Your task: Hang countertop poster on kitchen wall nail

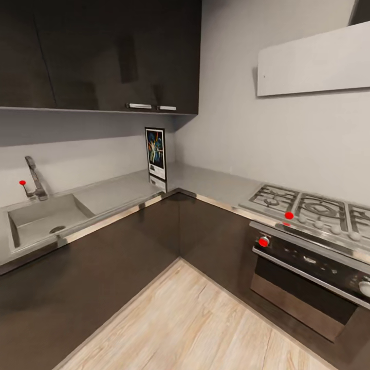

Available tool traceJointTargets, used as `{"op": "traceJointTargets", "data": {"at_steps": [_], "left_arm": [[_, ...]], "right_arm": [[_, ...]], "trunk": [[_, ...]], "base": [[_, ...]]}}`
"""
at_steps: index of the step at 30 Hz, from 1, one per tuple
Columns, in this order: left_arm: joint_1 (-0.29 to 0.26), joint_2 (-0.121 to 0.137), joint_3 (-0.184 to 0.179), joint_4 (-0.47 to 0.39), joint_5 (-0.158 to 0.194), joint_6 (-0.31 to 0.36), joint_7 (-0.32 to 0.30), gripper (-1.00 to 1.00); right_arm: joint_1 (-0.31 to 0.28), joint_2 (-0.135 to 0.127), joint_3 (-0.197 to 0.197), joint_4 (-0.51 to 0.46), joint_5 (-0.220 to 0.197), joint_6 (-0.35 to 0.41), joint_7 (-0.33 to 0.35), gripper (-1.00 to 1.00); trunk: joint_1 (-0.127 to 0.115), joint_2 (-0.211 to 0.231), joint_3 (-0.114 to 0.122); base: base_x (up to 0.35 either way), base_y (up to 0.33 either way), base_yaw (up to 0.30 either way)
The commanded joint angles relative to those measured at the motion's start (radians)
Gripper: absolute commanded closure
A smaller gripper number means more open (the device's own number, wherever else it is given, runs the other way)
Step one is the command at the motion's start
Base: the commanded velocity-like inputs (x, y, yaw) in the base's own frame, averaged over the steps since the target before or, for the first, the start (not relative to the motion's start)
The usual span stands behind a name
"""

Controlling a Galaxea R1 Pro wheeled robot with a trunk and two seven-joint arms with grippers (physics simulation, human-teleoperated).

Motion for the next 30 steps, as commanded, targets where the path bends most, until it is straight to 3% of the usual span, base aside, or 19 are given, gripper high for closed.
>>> {"op": "traceJointTargets", "data": {"at_steps": [1, 30], "left_arm": [[0.000, 0.000, 0.000, -0.001, 0.001, -0.001, 0.000, -1.00], [0.000, 0.000, 0.000, 0.000, 0.001, 0.000, 0.000, -1.00]], "right_arm": [[0.000, 0.000, 0.001, 0.001, 0.001, -0.003, 0.000, -1.00], [-0.001, -0.001, 0.001, 0.001, 0.001, -0.003, 0.000, -1.00]], "trunk": [[0.001, 0.000, -0.001], [0.001, 0.000, -0.001]], "base": [[0.337, 0.057, 0.000], [0.337, 0.089, 0.000]]}}
